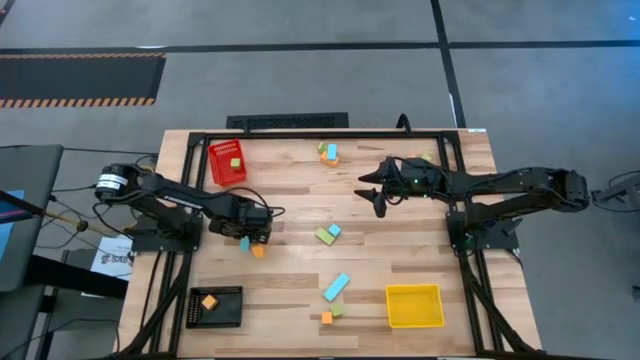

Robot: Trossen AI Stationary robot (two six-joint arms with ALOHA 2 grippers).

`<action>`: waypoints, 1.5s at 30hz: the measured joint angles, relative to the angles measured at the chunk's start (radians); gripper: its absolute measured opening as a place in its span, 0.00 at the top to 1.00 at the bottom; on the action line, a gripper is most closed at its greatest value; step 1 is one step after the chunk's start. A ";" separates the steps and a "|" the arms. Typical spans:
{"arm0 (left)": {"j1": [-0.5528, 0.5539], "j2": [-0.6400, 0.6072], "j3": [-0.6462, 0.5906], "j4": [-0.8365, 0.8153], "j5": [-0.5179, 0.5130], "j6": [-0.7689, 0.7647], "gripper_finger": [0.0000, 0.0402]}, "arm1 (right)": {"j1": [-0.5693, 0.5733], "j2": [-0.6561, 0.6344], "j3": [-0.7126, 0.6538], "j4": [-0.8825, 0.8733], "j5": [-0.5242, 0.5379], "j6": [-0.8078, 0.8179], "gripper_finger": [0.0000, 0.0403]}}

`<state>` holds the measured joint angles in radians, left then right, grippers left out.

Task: Sort & place blocks by color
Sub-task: Put the blue block into the yellow bin

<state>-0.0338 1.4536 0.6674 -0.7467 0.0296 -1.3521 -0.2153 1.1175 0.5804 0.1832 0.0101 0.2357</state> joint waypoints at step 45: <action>0.170 -0.044 0.217 0.849 0.224 0.740 0.77 | 0.107 -0.267 0.000 -0.215 -0.034 0.402 0.38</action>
<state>0.1362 1.4097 0.8845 0.1019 0.2541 -0.6122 -0.1088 0.8503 0.5805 -0.0316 -0.0242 0.6379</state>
